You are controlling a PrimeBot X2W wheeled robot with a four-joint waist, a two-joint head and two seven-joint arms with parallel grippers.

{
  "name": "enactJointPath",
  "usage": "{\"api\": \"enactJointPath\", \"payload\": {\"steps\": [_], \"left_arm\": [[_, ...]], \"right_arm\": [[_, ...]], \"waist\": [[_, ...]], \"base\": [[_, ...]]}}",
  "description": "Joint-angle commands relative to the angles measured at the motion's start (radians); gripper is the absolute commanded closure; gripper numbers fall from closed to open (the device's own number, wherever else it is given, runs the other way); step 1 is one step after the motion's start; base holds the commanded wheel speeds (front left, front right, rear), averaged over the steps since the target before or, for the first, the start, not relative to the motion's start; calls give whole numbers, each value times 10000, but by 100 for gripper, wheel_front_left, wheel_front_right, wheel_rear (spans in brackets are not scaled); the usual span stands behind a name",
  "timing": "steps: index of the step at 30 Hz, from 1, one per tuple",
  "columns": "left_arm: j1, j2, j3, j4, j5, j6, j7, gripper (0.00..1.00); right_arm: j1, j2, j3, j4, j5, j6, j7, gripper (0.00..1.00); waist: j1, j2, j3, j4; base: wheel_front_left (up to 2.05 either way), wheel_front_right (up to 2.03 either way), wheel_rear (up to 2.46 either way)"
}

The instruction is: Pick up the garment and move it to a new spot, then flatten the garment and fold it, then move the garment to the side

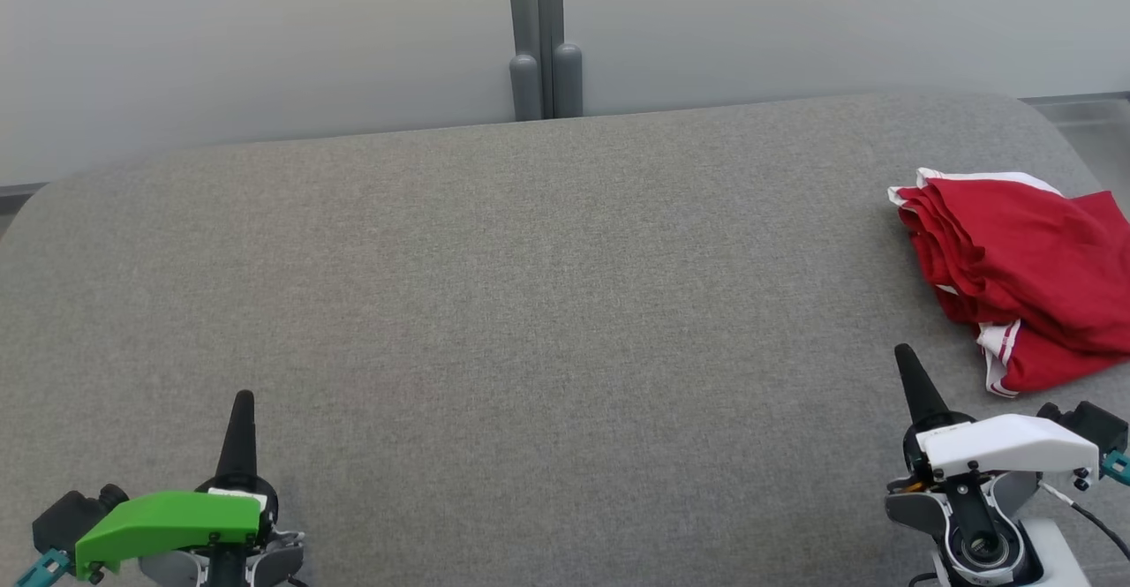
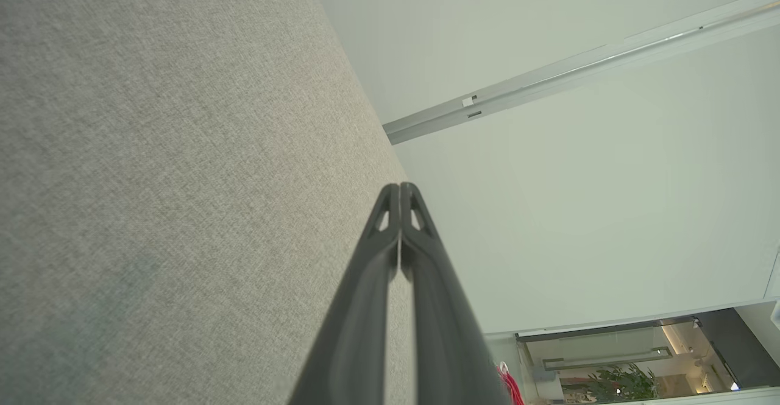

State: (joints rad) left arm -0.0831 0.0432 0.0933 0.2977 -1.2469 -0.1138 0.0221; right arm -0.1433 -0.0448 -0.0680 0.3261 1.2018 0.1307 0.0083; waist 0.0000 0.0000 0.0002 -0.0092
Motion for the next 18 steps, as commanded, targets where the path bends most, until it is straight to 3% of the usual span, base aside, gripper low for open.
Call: {"api": "enactJointPath", "payload": {"steps": [1, 18], "left_arm": [[-244, 77, 53, -105, -213, -45, 64, 100], [-371, 87, 190, -198, -1546, -107, 448, 100]], "right_arm": [[20, -58, -40, -140, 253, 4, 78, 100], [56, -67, -163, -310, 1753, 4, 431, 100]], "waist": [[0, 0, 1, 3], [0, 0, 13, 33]], "base": [[0, 0, 0], [0, 0, 0]]}}
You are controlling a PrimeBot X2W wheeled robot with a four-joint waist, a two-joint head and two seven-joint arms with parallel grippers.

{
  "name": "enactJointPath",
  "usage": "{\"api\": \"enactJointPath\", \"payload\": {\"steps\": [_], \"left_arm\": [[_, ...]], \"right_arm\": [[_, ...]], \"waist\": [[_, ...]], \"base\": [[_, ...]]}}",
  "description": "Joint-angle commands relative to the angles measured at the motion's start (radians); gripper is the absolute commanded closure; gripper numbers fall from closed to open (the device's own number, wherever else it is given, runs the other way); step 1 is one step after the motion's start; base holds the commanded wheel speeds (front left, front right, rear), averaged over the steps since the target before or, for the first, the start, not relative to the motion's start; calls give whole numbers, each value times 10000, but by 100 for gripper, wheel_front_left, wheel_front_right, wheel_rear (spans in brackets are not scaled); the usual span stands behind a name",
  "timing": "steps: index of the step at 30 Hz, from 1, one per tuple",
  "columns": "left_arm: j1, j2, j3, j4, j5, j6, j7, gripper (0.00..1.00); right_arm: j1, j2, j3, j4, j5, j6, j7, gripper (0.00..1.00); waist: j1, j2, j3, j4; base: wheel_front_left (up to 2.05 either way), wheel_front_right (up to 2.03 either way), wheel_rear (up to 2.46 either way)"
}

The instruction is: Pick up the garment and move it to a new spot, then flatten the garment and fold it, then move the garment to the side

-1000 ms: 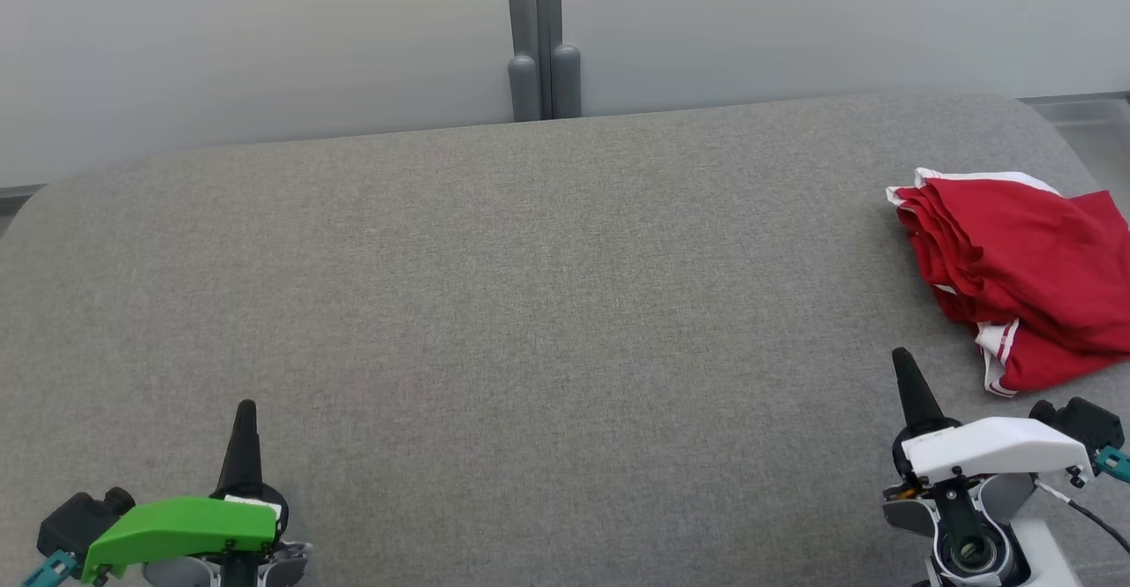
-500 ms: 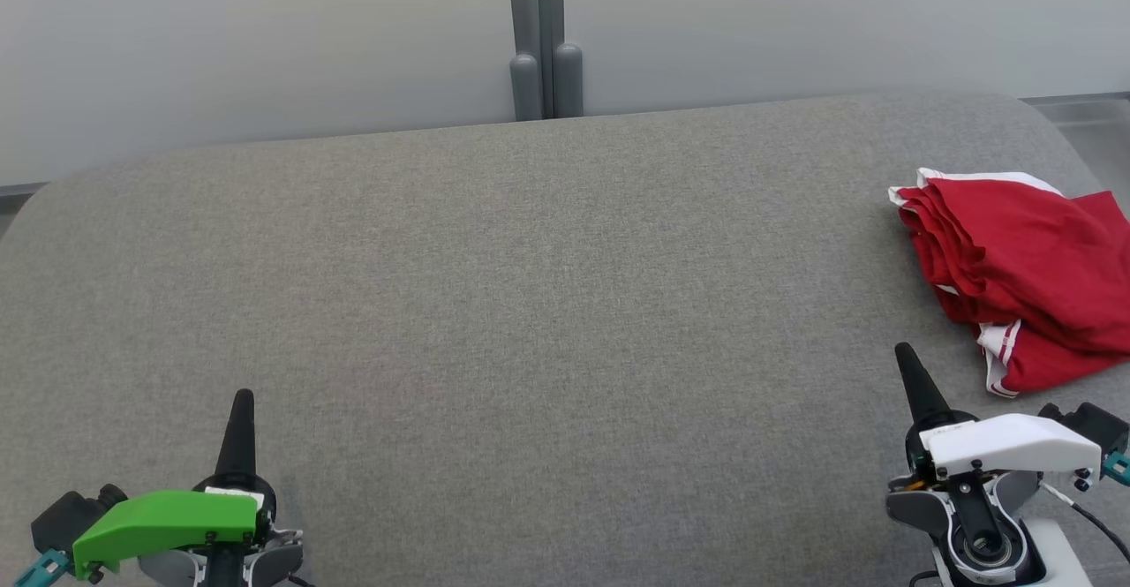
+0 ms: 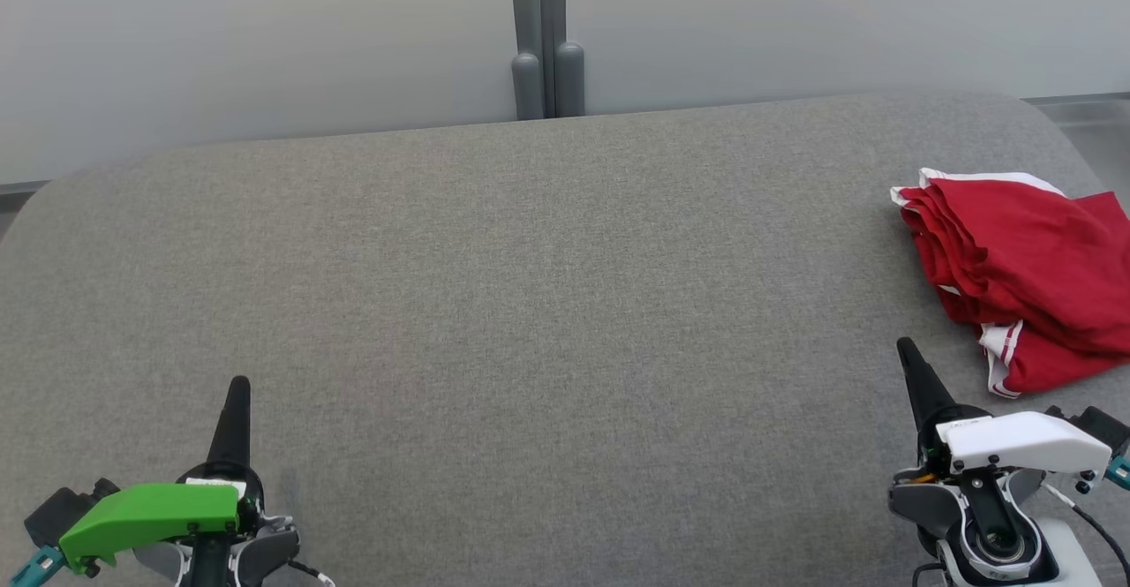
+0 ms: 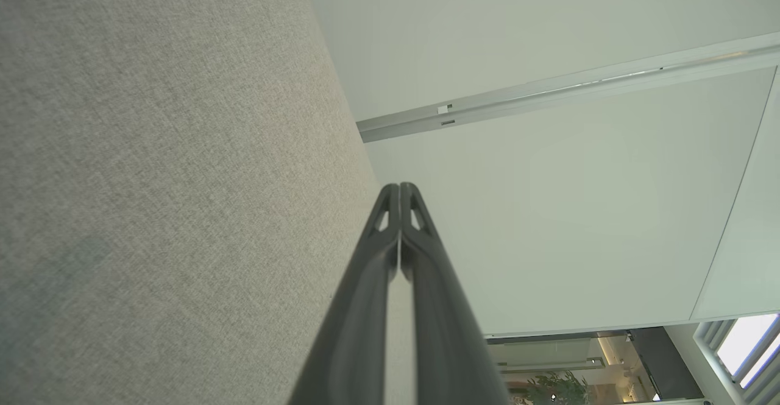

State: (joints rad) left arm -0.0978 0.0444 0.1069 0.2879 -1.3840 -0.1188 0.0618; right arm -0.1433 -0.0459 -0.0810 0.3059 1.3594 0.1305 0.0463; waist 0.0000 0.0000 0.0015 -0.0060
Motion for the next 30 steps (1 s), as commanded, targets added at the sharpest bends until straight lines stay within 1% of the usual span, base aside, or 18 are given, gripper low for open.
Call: {"api": "enactJointPath", "payload": {"steps": [1, 30], "left_arm": [[-225, 77, 61, -103, -250, -62, 75, 100], [-405, 91, 260, -218, -2264, -149, 630, 100]], "right_arm": [[58, -55, -40, -119, 263, 6, 78, 100], [123, -64, -221, -361, 2500, 4, 594, 100]], "waist": [[0, 0, 1, 3], [0, 0, 24, 58]], "base": [[0, 0, 0], [0, 0, 0]]}}
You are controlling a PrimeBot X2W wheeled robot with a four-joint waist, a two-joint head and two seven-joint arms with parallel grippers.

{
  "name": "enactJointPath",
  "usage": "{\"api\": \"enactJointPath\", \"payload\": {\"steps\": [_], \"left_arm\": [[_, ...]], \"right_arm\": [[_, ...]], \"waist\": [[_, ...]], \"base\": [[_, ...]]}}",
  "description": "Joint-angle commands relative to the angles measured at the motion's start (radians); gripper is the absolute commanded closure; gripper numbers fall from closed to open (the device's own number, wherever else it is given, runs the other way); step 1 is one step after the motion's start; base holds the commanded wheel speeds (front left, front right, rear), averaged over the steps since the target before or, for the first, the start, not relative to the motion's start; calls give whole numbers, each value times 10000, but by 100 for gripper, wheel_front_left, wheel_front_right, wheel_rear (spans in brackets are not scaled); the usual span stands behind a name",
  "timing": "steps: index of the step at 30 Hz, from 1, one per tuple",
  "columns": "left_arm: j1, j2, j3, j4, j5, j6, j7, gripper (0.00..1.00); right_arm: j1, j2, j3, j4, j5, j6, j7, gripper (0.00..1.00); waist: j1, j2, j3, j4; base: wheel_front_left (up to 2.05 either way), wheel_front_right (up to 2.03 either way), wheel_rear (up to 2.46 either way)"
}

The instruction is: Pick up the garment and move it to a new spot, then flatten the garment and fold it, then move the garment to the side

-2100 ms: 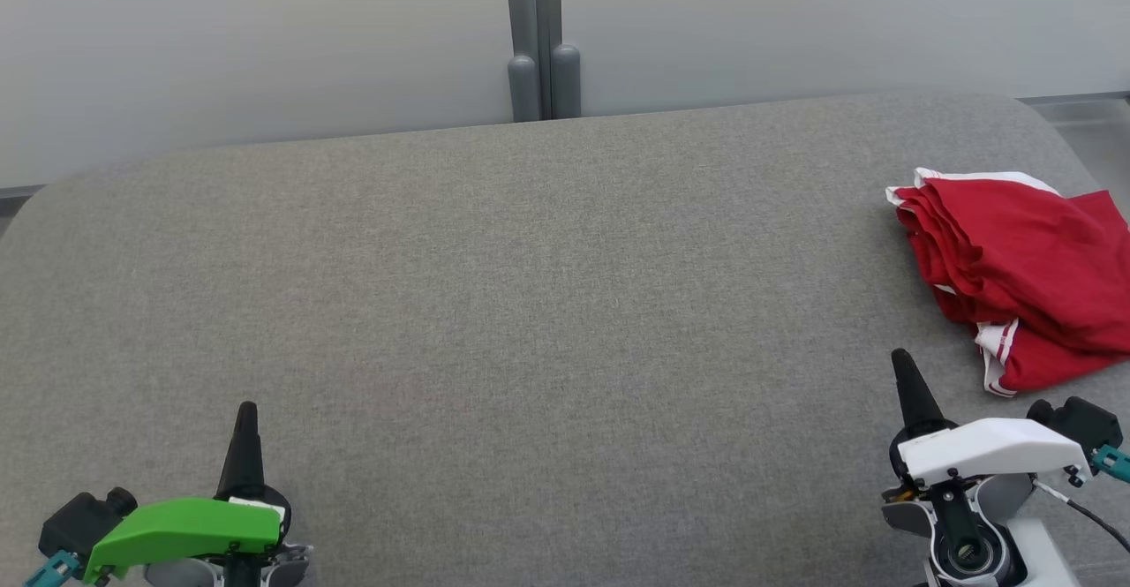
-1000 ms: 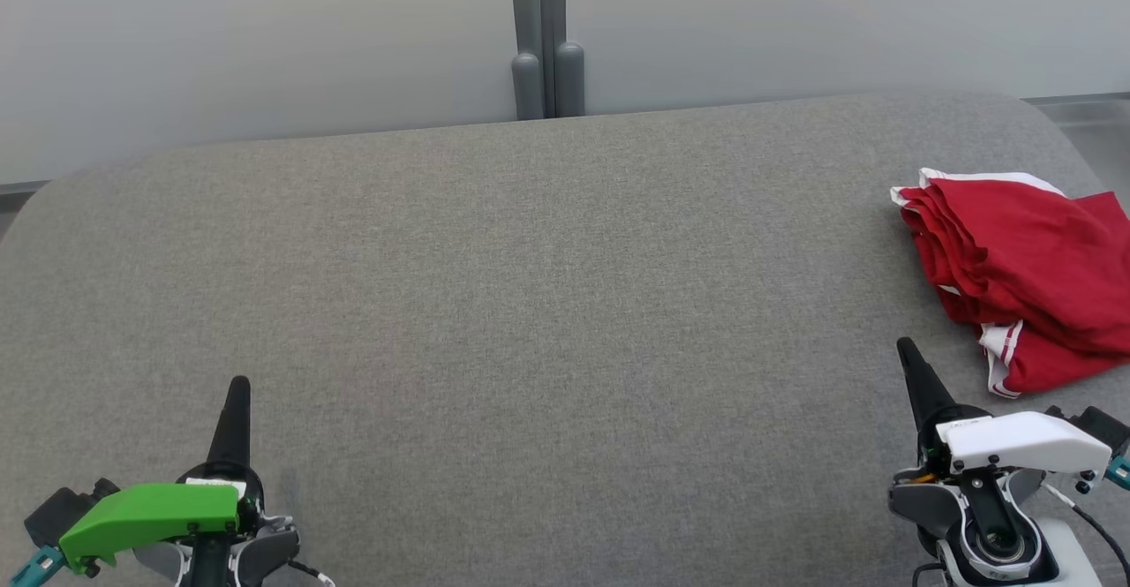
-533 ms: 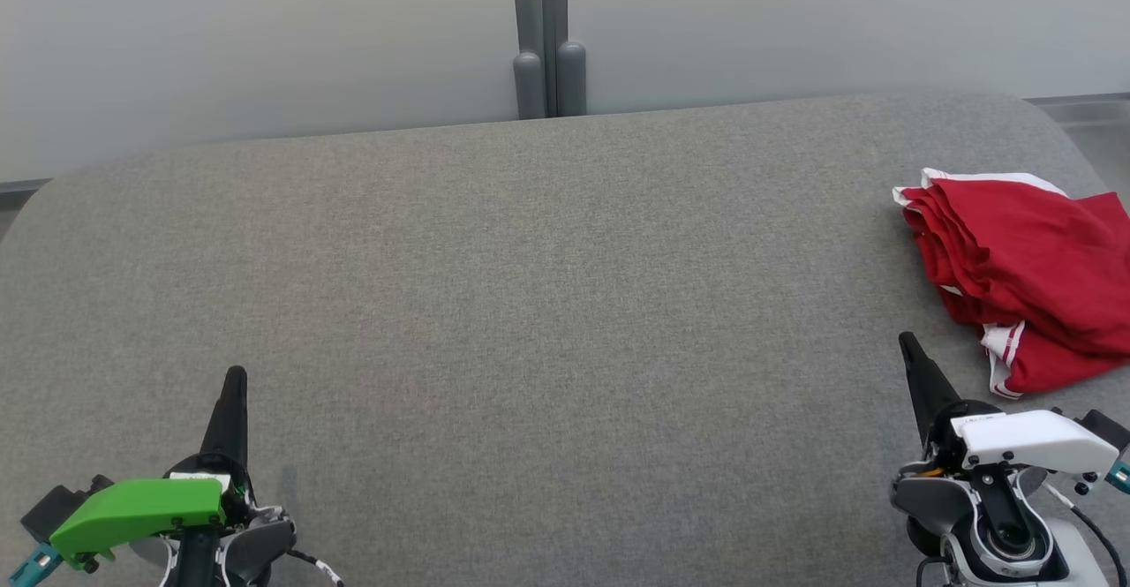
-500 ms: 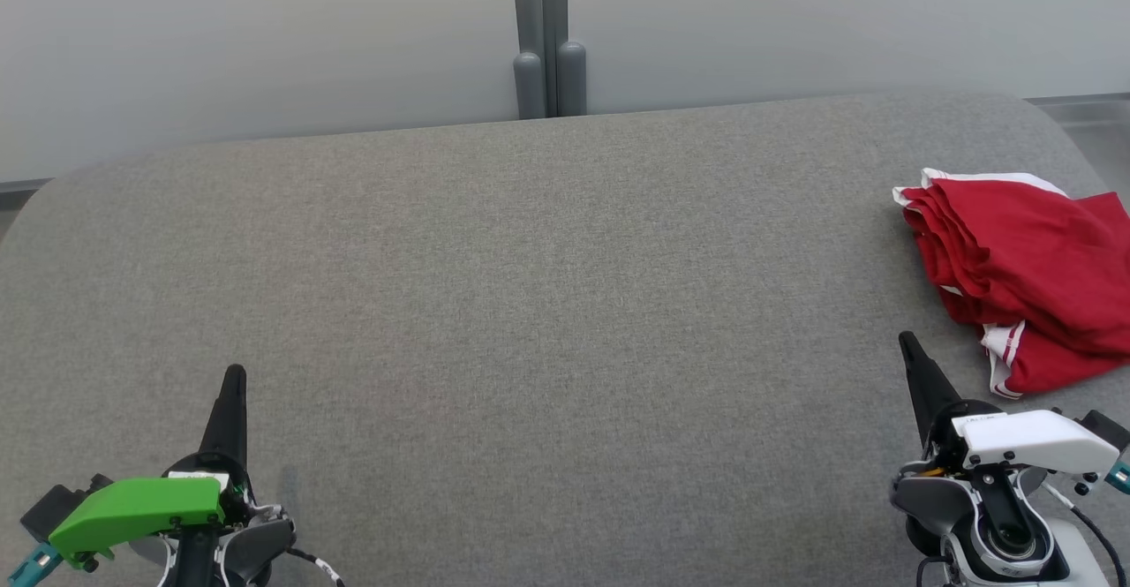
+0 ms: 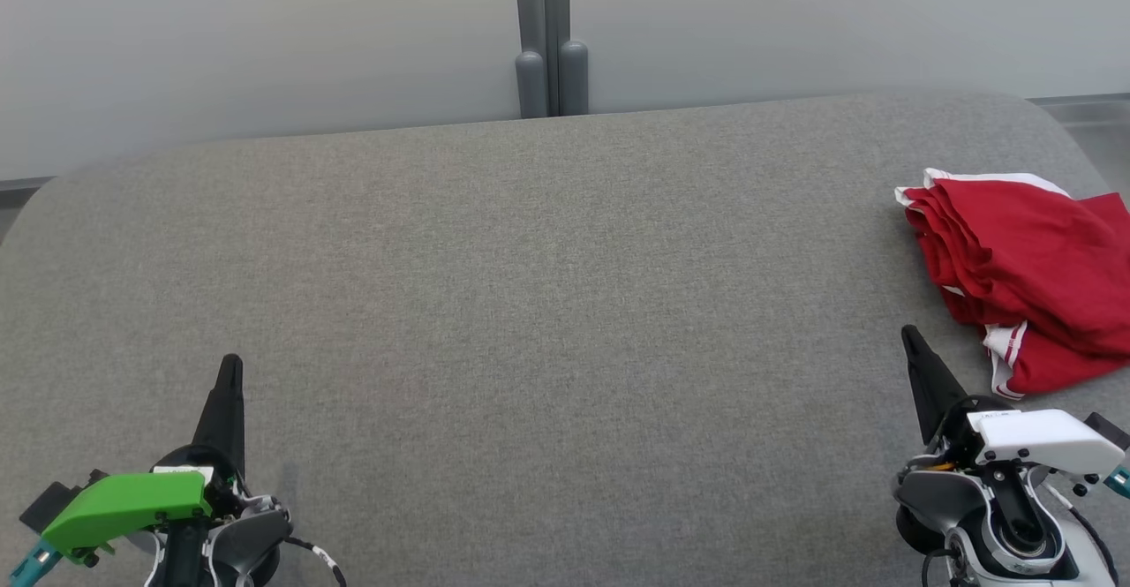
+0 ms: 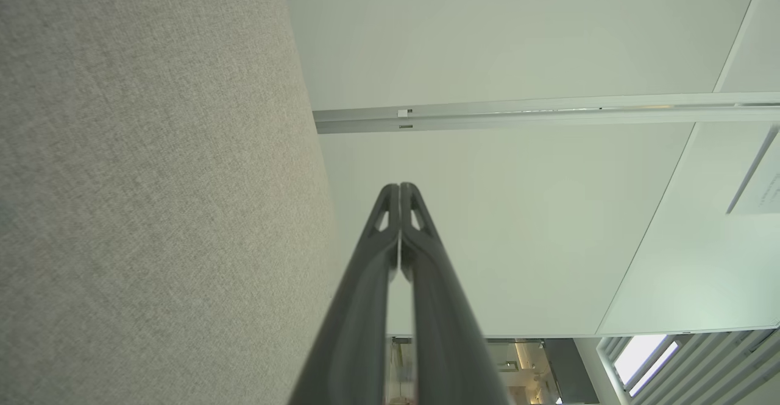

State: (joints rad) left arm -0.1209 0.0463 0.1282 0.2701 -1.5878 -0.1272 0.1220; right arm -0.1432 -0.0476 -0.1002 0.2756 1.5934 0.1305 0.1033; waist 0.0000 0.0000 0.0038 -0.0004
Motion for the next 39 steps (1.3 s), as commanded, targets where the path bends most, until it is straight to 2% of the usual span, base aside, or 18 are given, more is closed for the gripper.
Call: {"api": "enactJointPath", "payload": {"steps": [1, 39], "left_arm": [[-173, 72, 54, -44, -274, -67, 58, 100], [-159, 71, 51, -39, -209, -68, 58, 100]], "right_arm": [[124, -48, -37, -65, 232, 4, 50, 100], [126, -47, -30, -62, 209, 4, 54, 100]], "waist": [[0, 0, 1, 3], [0, 0, 1, 4]], "base": [[0, 0, 0], [0, 0, 0]]}}
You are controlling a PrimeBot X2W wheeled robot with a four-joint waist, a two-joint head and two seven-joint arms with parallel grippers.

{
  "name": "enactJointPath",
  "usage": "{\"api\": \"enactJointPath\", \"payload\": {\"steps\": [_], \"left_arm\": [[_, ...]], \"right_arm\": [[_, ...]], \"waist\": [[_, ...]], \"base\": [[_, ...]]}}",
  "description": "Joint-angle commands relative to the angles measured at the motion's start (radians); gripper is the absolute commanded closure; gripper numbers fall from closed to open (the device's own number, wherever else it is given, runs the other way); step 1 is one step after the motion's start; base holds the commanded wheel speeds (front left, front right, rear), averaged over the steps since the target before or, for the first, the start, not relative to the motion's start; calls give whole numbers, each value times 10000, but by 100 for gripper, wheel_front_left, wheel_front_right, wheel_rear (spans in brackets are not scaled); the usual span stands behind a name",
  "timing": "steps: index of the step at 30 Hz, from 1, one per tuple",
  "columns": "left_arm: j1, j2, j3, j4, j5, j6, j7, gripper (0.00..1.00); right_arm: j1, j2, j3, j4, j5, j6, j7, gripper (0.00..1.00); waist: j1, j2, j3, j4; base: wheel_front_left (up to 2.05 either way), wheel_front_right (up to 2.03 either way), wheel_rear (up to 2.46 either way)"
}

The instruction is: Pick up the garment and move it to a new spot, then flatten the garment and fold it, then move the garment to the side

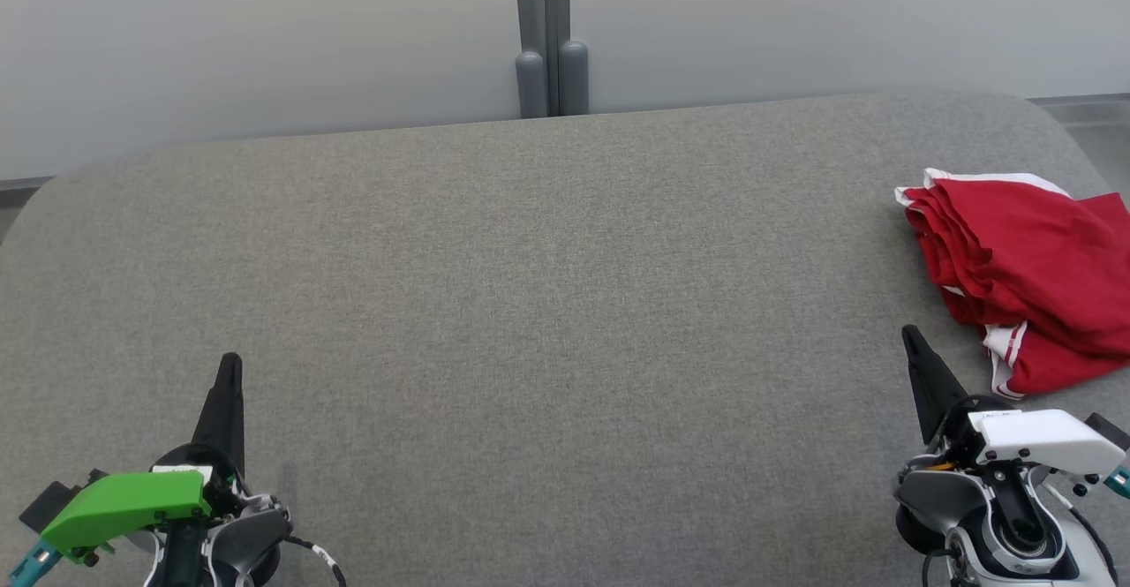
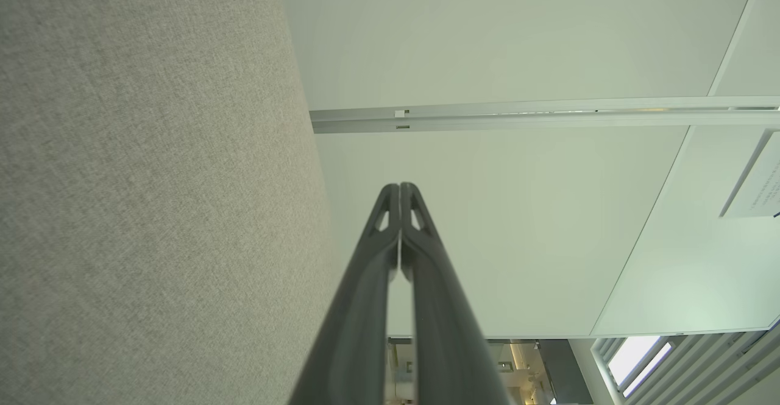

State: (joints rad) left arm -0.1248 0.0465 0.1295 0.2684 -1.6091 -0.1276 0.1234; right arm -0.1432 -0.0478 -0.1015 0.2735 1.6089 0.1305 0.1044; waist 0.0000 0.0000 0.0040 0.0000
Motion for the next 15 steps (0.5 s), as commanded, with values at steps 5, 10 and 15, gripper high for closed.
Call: {"api": "enactJointPath", "payload": {"steps": [5, 10, 15], "left_arm": [[-119, 69, 38, -22, 4, -64, 44, 100], [-119, 70, 38, -23, 4, -64, 44, 100], [-119, 70, 38, -23, 4, -64, 44, 100]], "right_arm": [[126, -45, -15, -41, 54, 4, 43, 100], [126, -45, -15, -41, 54, 4, 43, 100], [126, -45, -15, -41, 54, 4, 43, 100]], "waist": [[0, 0, 0, 0], [0, 0, 0, 0], [0, 0, 0, 0]], "base": [[0, 0, 0], [0, 0, 0], [0, 0, 0]]}}
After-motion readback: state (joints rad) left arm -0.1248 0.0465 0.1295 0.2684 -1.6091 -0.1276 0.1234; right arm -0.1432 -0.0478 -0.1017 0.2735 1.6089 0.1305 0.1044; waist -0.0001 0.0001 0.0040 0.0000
